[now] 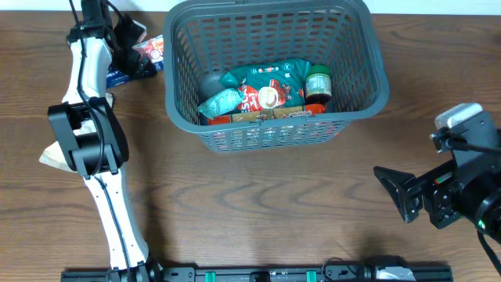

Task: Pack container
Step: 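Grasp the Kleenex tissue multipack with the left gripper, then carry the tissue multipack into the basket and release it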

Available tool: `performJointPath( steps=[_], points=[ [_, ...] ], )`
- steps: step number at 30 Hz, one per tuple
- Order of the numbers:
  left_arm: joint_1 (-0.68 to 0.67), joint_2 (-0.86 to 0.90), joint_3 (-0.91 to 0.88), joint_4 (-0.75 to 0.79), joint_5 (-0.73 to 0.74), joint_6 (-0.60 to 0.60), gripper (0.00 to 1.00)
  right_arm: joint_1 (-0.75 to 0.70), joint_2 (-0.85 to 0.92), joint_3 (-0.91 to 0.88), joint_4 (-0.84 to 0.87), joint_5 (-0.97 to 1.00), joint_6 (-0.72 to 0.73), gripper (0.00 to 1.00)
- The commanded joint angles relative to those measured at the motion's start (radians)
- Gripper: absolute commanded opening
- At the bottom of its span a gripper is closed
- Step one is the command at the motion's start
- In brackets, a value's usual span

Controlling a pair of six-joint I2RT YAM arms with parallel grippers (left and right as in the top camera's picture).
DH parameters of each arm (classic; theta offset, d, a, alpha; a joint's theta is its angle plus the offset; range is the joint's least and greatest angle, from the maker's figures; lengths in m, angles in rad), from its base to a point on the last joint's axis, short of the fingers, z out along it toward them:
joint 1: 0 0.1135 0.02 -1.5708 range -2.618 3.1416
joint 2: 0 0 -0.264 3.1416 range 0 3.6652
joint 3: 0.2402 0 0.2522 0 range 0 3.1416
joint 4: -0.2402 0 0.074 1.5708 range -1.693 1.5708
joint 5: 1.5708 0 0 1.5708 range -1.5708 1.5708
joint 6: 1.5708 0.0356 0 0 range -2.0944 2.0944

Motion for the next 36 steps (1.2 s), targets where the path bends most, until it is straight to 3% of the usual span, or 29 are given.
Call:
performJointPath(
  steps=[1,10,12,13,18,29,36],
  points=[
    [0.004,0.017,0.014,-0.003,0.026,0.009,0.69,0.006,-0.002,0.001,-0.003,0.003,0.010,0.99],
    [0.004,0.016,0.014,-0.006,0.026,-0.020,0.33,0.006,-0.002,0.001,-0.003,0.003,0.010,0.99],
    [0.004,0.014,0.014,-0.006,0.026,-0.051,0.18,0.006,-0.002,0.001,-0.003,0.003,0.010,0.99],
    [0.004,0.011,0.014,-0.006,0.026,-0.069,0.06,0.006,-0.002,0.001,-0.003,0.003,0.010,0.99],
    [0.004,-0.027,0.014,0.008,0.025,-0.128,0.06,0.006,-0.002,0.001,-0.003,0.003,0.010,0.99],
    [0.010,-0.230,0.014,0.027,0.021,-0.134,0.06,0.006,-0.002,0.001,-0.003,0.003,0.010,0.99],
    [0.050,-0.440,0.014,0.049,-0.040,-0.335,0.06,0.006,-0.002,0.001,-0.003,0.003,0.010,0.99]
  ],
)
